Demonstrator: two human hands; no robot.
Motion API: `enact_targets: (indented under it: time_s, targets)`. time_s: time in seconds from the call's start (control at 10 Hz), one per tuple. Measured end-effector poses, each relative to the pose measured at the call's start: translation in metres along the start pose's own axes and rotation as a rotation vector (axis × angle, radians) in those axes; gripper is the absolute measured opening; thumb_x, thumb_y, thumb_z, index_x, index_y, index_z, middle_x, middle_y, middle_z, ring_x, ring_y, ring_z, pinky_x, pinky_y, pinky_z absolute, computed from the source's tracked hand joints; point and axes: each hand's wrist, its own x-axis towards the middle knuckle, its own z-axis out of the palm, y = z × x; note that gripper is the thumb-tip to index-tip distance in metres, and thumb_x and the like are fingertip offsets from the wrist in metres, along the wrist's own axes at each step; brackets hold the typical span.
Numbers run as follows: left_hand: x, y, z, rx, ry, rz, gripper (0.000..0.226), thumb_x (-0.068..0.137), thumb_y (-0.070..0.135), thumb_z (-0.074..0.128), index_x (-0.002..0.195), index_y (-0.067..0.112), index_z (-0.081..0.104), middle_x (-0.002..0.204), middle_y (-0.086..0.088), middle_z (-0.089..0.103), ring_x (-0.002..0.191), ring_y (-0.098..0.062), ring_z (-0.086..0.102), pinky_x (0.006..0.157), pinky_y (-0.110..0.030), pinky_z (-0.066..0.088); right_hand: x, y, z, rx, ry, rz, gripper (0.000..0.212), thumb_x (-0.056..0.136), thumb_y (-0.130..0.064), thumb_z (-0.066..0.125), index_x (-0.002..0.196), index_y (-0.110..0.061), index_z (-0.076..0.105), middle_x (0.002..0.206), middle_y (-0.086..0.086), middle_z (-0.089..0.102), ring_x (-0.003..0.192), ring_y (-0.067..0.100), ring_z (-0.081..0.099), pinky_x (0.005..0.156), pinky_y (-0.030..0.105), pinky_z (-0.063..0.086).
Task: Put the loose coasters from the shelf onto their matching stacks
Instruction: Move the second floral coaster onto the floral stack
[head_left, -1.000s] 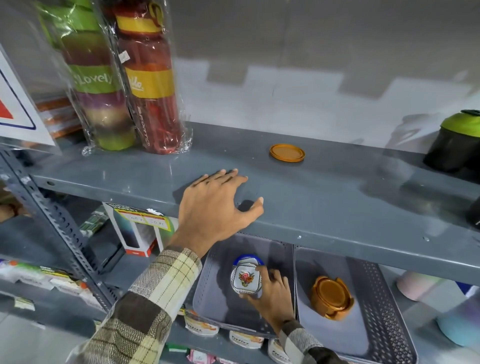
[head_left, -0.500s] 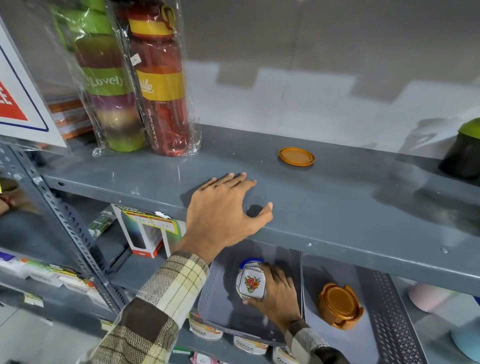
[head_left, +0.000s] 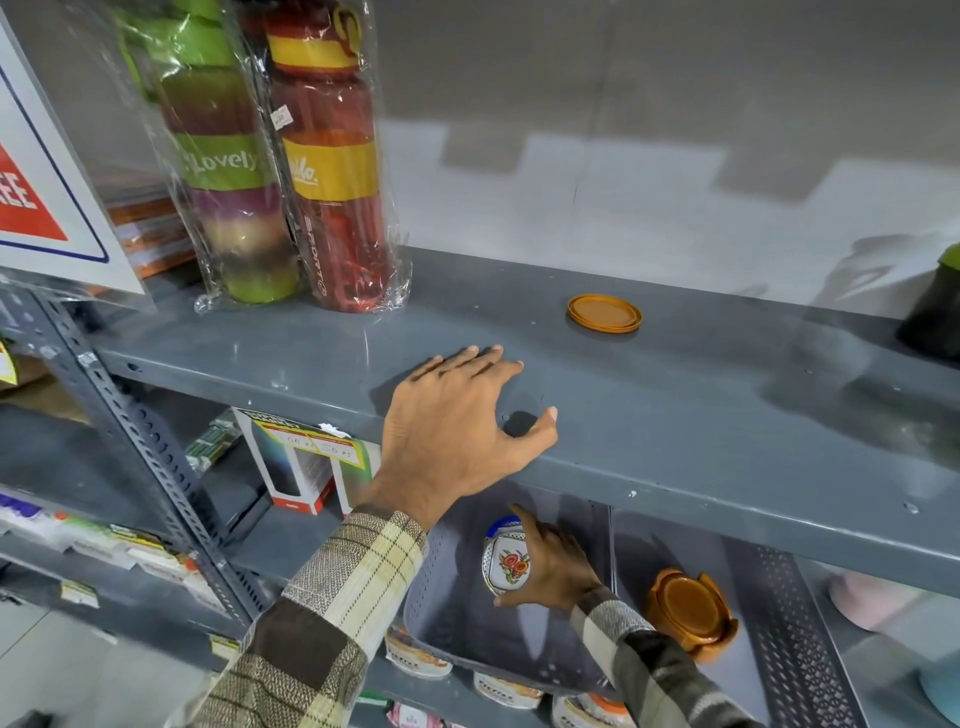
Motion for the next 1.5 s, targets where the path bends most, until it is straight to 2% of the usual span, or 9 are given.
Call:
enact_targets:
  time_s: [0.2, 0.4, 0.5, 0.7, 1.0, 1.1, 1.2, 1.4, 1.5]
  targets:
    - [0.0, 0.0, -0.001, -0.003, -0.005, -0.002, 0.071, 0.076, 0.074, 0.037, 0.126, 0.031, 0.063, 0.139, 0.009, 0.057, 0.132, -0.007, 0.048, 0.11, -0.036, 0.038, 0.002, 0.001, -0.001, -0.016, -0.005, 0.004, 0.133, 0.047, -0.076, 0.079, 0.156, -0.032, 0.016, 0.145, 0.004, 0.054, 0.131, 0.029, 0.052, 0.111, 0.046, 0.041]
    - [0.0, 0.0, 0.0, 0.001, -0.01, -0.001, 0.072, 0.076, 0.075, 0.036, 0.127, 0.032, 0.063, 0.139, 0.009, 0.057, 0.133, -0.007, 0.047, 0.11, -0.036, 0.038, 0.006, 0.001, -0.001, -0.074, -0.046, -0.037, 0.11, 0.048, -0.083, 0.071, 0.144, -0.039, 0.039, 0.149, -0.004, 0.045, 0.13, 0.025, 0.052, 0.11, 0.046, 0.042]
    - [0.001, 0.0, 0.0, 0.001, -0.009, -0.001, 0.071, 0.076, 0.075, 0.036, 0.127, 0.032, 0.063, 0.139, 0.009, 0.057, 0.133, -0.007, 0.047, 0.11, -0.036, 0.038, 0.006, 0.0, -0.003, -0.104, -0.07, -0.044, 0.113, 0.052, -0.085, 0.068, 0.149, -0.036, 0.037, 0.155, -0.002, 0.039, 0.136, 0.027, 0.047, 0.114, 0.049, 0.037]
    - [0.0, 0.001, -0.001, 0.003, -0.012, -0.004, 0.071, 0.076, 0.075, 0.036, 0.127, 0.033, 0.062, 0.141, 0.01, 0.055, 0.133, -0.006, 0.046, 0.111, -0.033, 0.036, 0.002, -0.003, -0.005, -0.21, -0.12, -0.049, 0.112, 0.071, -0.081, 0.062, 0.159, -0.028, 0.019, 0.168, 0.009, 0.01, 0.148, 0.036, 0.025, 0.12, 0.054, 0.025]
    - [0.0, 0.0, -0.001, 0.012, -0.018, 0.002, 0.072, 0.076, 0.075, 0.035, 0.128, 0.032, 0.062, 0.142, 0.01, 0.055, 0.134, -0.006, 0.045, 0.111, -0.033, 0.036, -0.002, 0.0, 0.001, -0.257, -0.136, -0.073, 0.096, 0.086, -0.074, 0.052, 0.16, -0.026, 0.014, 0.169, 0.013, 0.0, 0.15, 0.041, 0.013, 0.122, 0.053, 0.022]
    - [0.0, 0.0, -0.001, 0.013, -0.019, 0.005, 0.072, 0.077, 0.075, 0.035, 0.128, 0.032, 0.062, 0.141, 0.009, 0.055, 0.134, -0.007, 0.046, 0.111, -0.034, 0.036, -0.001, 0.0, 0.003, -0.28, -0.139, -0.083, 0.088, 0.09, -0.072, 0.042, 0.16, -0.026, 0.014, 0.169, 0.014, 0.001, 0.149, 0.042, 0.016, 0.121, 0.053, 0.023]
    - [0.0, 0.0, -0.001, 0.009, -0.021, 0.005, 0.072, 0.076, 0.075, 0.035, 0.128, 0.032, 0.061, 0.142, 0.009, 0.055, 0.134, -0.006, 0.045, 0.111, -0.034, 0.036, 0.002, 0.003, 0.006, -0.319, -0.106, -0.102, 0.092, 0.079, -0.075, 0.012, 0.158, -0.028, 0.02, 0.167, 0.013, 0.009, 0.143, 0.041, 0.028, 0.118, 0.05, 0.029]
    - [0.0, -0.001, -0.001, 0.015, -0.014, 0.012, 0.072, 0.077, 0.074, 0.035, 0.128, 0.032, 0.062, 0.141, 0.009, 0.055, 0.134, -0.007, 0.046, 0.111, -0.033, 0.036, 0.005, 0.008, 0.01, -0.319, -0.074, -0.119, 0.099, 0.074, -0.078, 0.006, 0.158, -0.029, 0.022, 0.167, 0.013, 0.011, 0.142, 0.041, 0.031, 0.117, 0.05, 0.032]
    - [0.0, -0.001, -0.001, 0.02, -0.011, 0.015, 0.071, 0.077, 0.074, 0.035, 0.127, 0.032, 0.062, 0.14, 0.009, 0.056, 0.133, -0.007, 0.047, 0.11, -0.033, 0.037, 0.002, 0.008, 0.008, -0.242, -0.07, -0.101, 0.119, 0.063, -0.099, 0.003, 0.16, -0.032, 0.014, 0.169, 0.01, 0.006, 0.15, 0.038, 0.021, 0.121, 0.051, 0.026]
